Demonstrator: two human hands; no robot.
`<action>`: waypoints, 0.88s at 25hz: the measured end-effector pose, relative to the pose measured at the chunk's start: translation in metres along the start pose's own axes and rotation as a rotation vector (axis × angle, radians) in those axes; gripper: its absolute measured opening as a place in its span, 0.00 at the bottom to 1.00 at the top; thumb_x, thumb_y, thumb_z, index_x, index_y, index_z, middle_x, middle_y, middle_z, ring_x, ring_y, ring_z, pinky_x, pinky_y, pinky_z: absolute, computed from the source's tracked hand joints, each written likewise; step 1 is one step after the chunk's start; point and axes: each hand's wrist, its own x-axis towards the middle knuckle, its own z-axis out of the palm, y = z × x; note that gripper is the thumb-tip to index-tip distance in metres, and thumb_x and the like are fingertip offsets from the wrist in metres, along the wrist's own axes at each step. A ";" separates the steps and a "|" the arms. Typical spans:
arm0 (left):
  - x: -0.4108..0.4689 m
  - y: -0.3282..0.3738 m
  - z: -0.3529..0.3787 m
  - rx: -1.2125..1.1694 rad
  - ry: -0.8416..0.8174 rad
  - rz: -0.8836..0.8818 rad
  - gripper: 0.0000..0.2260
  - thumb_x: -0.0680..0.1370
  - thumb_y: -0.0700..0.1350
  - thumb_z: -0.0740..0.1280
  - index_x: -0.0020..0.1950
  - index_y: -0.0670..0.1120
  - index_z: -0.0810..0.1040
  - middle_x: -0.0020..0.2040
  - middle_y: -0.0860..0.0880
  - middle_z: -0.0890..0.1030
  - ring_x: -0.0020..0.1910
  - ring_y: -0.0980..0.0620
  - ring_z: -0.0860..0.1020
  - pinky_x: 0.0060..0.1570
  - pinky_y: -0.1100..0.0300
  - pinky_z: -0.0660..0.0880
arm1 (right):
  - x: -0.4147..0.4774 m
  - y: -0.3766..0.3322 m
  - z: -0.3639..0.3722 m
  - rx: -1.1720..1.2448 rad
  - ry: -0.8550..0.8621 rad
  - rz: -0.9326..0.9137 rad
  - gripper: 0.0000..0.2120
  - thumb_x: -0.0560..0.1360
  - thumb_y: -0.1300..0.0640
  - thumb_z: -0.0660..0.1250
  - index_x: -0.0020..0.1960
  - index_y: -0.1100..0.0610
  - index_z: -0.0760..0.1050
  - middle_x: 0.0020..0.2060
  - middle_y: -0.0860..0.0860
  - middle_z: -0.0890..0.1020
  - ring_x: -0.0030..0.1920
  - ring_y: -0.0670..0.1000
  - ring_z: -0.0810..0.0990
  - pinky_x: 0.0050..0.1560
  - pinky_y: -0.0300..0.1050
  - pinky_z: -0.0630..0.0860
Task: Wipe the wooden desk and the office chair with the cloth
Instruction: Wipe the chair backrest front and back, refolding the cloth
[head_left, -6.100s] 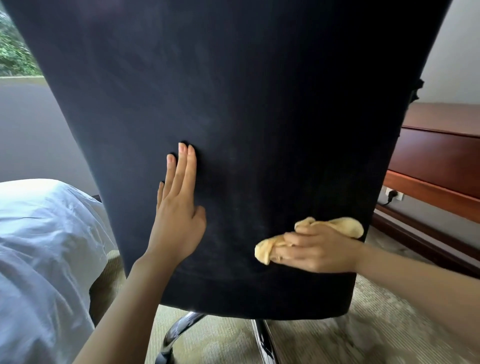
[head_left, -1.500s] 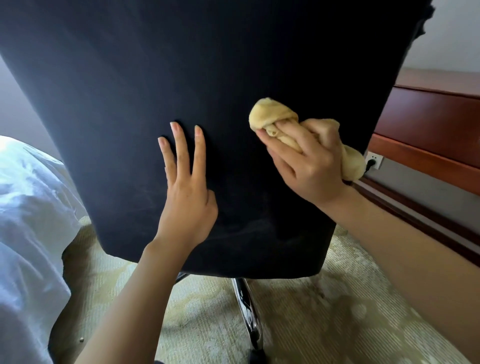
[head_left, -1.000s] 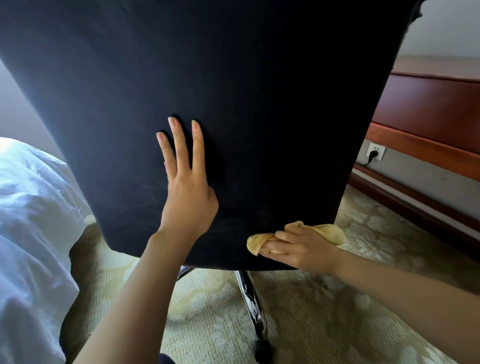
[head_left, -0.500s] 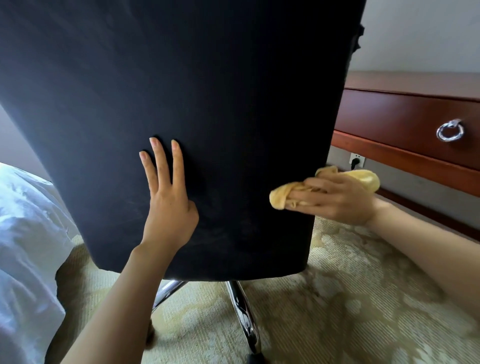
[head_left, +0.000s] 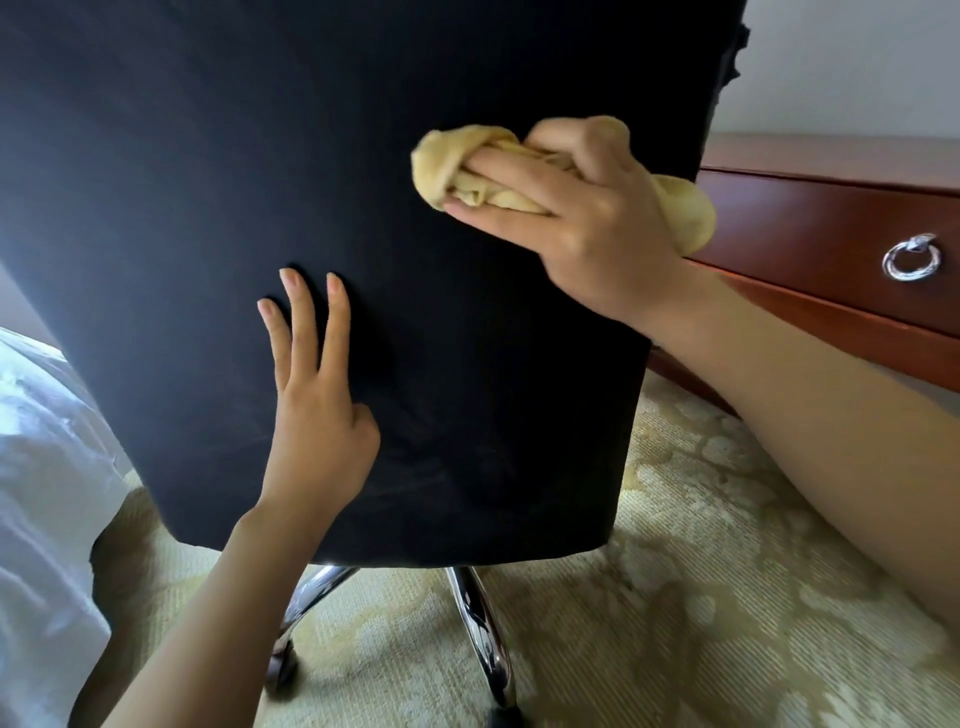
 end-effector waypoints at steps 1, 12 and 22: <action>0.000 -0.003 -0.003 -0.016 -0.003 0.009 0.45 0.67 0.23 0.56 0.78 0.53 0.46 0.76 0.57 0.37 0.74 0.49 0.35 0.58 0.84 0.42 | 0.006 -0.012 0.009 0.015 0.027 0.055 0.12 0.77 0.61 0.68 0.57 0.49 0.82 0.53 0.46 0.83 0.51 0.50 0.71 0.47 0.48 0.76; -0.043 -0.050 -0.001 0.051 0.122 -0.218 0.43 0.67 0.24 0.59 0.77 0.46 0.49 0.77 0.48 0.43 0.77 0.45 0.42 0.73 0.55 0.45 | -0.049 -0.151 0.035 0.226 -0.140 0.139 0.13 0.77 0.63 0.66 0.58 0.51 0.81 0.52 0.44 0.83 0.44 0.50 0.73 0.43 0.46 0.73; -0.066 -0.082 -0.018 0.123 -0.139 -0.289 0.46 0.70 0.29 0.59 0.72 0.61 0.34 0.73 0.58 0.32 0.75 0.49 0.36 0.72 0.44 0.44 | -0.098 -0.168 0.023 0.354 -0.532 -0.557 0.17 0.78 0.62 0.56 0.48 0.49 0.83 0.49 0.42 0.82 0.45 0.43 0.79 0.50 0.39 0.74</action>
